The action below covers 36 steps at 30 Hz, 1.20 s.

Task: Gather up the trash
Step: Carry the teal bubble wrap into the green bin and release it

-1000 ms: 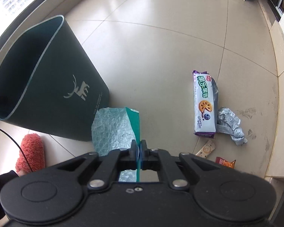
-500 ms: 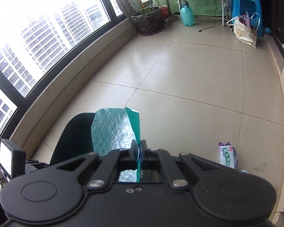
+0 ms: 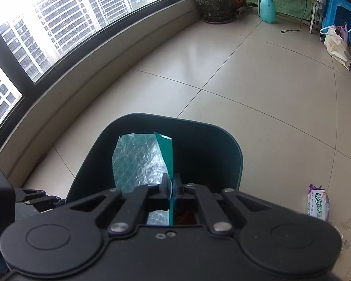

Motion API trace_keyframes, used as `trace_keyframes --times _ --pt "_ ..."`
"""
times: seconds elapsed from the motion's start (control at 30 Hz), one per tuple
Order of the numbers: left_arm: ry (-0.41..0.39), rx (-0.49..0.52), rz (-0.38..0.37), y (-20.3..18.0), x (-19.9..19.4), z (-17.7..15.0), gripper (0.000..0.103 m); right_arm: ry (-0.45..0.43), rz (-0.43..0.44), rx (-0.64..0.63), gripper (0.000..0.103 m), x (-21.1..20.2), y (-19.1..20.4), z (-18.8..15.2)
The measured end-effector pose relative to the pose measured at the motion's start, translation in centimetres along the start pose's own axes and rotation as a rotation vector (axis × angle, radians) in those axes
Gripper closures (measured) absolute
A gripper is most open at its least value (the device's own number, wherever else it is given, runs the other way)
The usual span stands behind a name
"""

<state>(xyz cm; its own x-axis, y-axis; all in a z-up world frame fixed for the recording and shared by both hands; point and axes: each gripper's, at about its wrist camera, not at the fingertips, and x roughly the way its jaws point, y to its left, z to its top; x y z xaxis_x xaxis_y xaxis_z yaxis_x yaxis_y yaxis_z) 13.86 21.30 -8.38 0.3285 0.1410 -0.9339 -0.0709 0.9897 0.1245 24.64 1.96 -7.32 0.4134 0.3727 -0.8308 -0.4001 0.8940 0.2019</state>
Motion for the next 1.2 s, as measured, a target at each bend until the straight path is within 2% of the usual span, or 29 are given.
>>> trace_keyframes --times 0.2,0.4,0.53,0.7,0.93,1.2 --pt "0.0 0.0 0.002 0.0 0.0 -0.1 0.079 0.093 -0.053 -0.019 0.102 5.4 0.9 -0.1" --pt "0.0 0.002 0.005 -0.1 0.0 -0.1 0.079 0.162 -0.09 -0.042 0.102 8.8 1.5 -0.6" --pt "0.0 0.004 0.006 -0.3 0.0 -0.1 0.079 0.191 -0.109 -0.034 0.093 9.9 1.2 -0.3" --pt "0.001 0.003 0.007 -0.3 0.0 -0.1 0.079 0.199 -0.11 -0.034 0.086 9.9 0.4 -0.2" --pt "0.003 0.001 0.01 -0.3 0.1 0.0 0.079 0.192 -0.048 -0.069 0.072 8.3 0.4 -0.4" --pt "0.005 0.003 0.014 -0.3 0.1 0.1 0.079 0.134 0.03 -0.085 0.063 3.1 -0.9 -0.4"
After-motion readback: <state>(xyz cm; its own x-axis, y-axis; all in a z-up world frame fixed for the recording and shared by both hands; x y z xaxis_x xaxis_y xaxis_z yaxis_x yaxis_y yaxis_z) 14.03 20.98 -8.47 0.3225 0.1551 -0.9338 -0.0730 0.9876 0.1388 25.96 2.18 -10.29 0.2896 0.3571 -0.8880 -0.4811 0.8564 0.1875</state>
